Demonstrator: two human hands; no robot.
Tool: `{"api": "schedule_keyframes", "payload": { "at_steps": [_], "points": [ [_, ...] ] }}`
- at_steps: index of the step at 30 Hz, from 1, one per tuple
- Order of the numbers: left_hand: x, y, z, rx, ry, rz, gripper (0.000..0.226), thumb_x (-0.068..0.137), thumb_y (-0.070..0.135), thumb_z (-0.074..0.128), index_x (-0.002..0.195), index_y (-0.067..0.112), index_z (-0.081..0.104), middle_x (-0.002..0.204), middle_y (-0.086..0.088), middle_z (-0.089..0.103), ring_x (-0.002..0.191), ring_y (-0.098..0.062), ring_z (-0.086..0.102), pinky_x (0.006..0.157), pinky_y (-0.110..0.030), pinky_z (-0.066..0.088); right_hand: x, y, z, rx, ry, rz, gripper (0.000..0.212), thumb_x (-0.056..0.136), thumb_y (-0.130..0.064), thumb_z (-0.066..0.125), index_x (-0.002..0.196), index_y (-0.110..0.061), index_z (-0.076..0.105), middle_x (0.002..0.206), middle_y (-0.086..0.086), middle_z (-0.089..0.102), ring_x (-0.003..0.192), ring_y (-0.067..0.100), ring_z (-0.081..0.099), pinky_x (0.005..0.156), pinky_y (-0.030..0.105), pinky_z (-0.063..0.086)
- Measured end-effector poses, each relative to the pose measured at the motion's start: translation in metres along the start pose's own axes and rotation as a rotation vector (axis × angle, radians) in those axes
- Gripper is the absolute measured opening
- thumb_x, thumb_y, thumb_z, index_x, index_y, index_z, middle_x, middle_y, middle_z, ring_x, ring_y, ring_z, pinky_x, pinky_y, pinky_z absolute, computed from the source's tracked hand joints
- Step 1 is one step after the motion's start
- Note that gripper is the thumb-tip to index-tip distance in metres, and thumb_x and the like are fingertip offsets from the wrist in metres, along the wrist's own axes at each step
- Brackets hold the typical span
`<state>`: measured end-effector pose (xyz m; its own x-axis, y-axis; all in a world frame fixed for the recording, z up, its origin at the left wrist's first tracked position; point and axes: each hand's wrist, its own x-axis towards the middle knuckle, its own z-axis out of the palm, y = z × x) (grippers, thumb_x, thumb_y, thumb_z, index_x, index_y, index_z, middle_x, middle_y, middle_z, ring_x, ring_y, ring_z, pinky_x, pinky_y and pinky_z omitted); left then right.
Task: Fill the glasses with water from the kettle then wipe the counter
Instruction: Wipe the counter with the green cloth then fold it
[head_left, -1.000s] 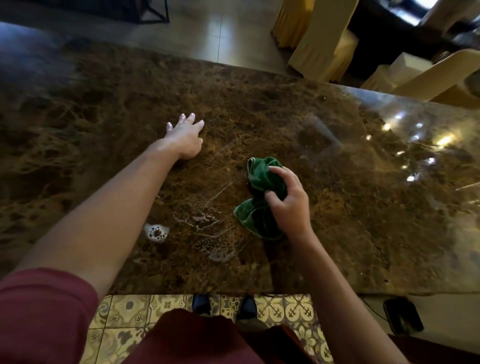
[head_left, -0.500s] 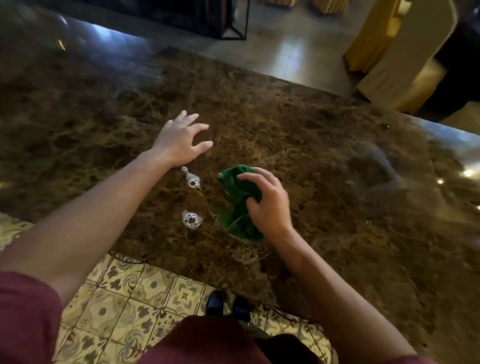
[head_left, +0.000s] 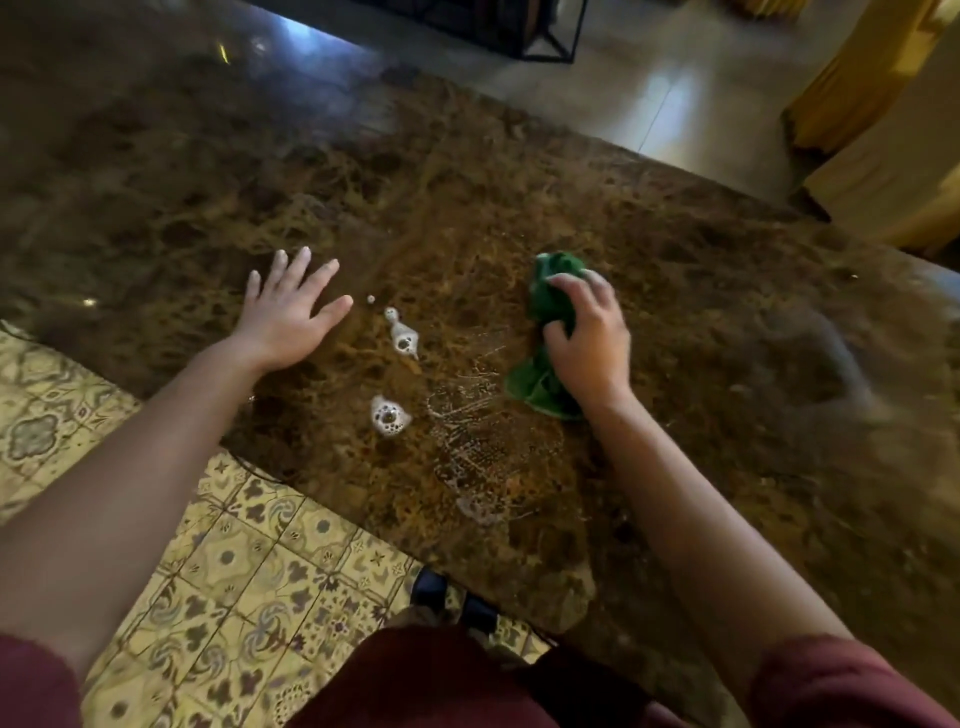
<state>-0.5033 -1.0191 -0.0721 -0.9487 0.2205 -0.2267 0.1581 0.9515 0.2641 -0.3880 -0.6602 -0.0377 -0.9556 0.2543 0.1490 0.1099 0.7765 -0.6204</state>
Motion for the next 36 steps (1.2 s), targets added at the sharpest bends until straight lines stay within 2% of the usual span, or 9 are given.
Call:
{"api": "schedule_keyframes", "payload": {
  "at_steps": [5,11,14,16,18,21,24,31,36],
  "points": [
    [0.003,0.002,-0.004,-0.118,-0.011,-0.038,0.053,0.107,0.054,0.024,0.158,0.038,0.026,0.171,0.003,0.002,0.156,-0.017,-0.013,0.122,-0.045,-0.014,-0.047,-0.06,0.04,0.141,-0.228,-0.263,0.049,0.083,-0.004,0.071,0.13,-0.017,0.072,0.148,0.01,0.059,0.141,0.029,0.051,0.118,0.044,0.042],
    [-0.001,0.009,-0.009,-0.126,-0.003,-0.04,0.052,0.108,0.051,0.026,0.158,0.036,0.028,0.171,0.001,0.004,0.157,-0.019,-0.01,0.123,-0.047,-0.012,-0.086,-0.077,0.047,0.265,-0.372,-0.374,0.048,0.08,0.003,0.072,0.124,-0.017,0.076,0.145,0.009,0.063,0.135,0.027,0.058,0.116,0.038,0.044],
    [-0.007,0.009,-0.015,-0.166,0.012,0.001,0.057,0.105,0.055,0.034,0.157,0.032,0.032,0.171,-0.001,0.01,0.157,-0.021,-0.004,0.123,-0.047,-0.007,-0.072,-0.07,0.034,0.374,-0.209,-0.255,0.047,0.079,0.01,0.069,0.118,-0.015,0.078,0.138,0.005,0.067,0.129,0.017,0.062,0.108,0.033,0.054],
    [-0.01,-0.004,-0.022,-0.131,0.077,0.045,0.06,0.103,0.059,0.038,0.156,0.032,0.034,0.17,-0.002,0.016,0.157,-0.022,0.001,0.124,-0.049,0.0,-0.055,-0.058,0.024,0.372,-0.039,-0.166,0.048,0.077,0.01,0.066,0.117,-0.015,0.078,0.134,-0.002,0.067,0.125,0.008,0.059,0.107,0.019,0.05],
    [-0.011,-0.026,-0.026,0.023,0.124,0.049,0.065,0.1,0.065,0.036,0.157,0.034,0.031,0.17,-0.002,0.014,0.157,-0.025,0.0,0.124,-0.052,0.002,-0.034,-0.045,0.019,0.333,0.057,-0.075,0.049,0.078,0.009,0.065,0.119,-0.016,0.076,0.133,-0.004,0.065,0.125,0.006,0.057,0.11,0.02,0.046],
    [-0.009,-0.059,-0.031,0.1,0.042,-0.06,0.081,0.093,0.078,0.027,0.161,0.035,0.015,0.171,-0.002,-0.001,0.157,-0.025,-0.01,0.123,-0.052,-0.003,-0.011,-0.039,0.027,0.313,0.088,0.07,0.049,0.082,0.009,0.064,0.122,-0.018,0.075,0.139,0.0,0.065,0.127,0.008,0.056,0.114,0.025,0.045],
    [-0.009,-0.074,-0.023,0.084,0.002,-0.065,0.095,0.084,0.088,0.013,0.161,0.035,0.005,0.171,-0.001,-0.009,0.155,-0.022,-0.017,0.123,-0.049,-0.009,0.005,-0.051,0.049,0.304,0.088,0.069,0.053,0.083,0.007,0.064,0.13,-0.018,0.072,0.144,0.004,0.064,0.132,0.014,0.057,0.108,0.007,0.039],
    [-0.01,-0.073,-0.023,0.057,0.005,-0.051,0.091,0.086,0.086,0.014,0.161,0.036,0.002,0.17,0.0,-0.014,0.154,-0.02,-0.022,0.12,-0.045,-0.015,0.04,-0.112,0.094,0.298,-0.231,-0.148,0.055,0.081,0.002,0.072,0.127,-0.028,0.073,0.128,-0.007,0.069,0.113,0.01,0.066,0.098,0.03,0.059],
    [-0.008,-0.074,-0.024,-0.005,-0.003,-0.037,0.086,0.09,0.084,0.015,0.161,0.037,0.005,0.17,0.001,-0.013,0.154,-0.019,-0.022,0.122,-0.047,-0.014,-0.015,-0.134,0.108,0.389,-0.351,-0.295,0.047,0.074,0.01,0.073,0.109,-0.02,0.079,0.127,-0.005,0.072,0.117,0.009,0.067,0.102,0.026,0.056]
  ]
}}
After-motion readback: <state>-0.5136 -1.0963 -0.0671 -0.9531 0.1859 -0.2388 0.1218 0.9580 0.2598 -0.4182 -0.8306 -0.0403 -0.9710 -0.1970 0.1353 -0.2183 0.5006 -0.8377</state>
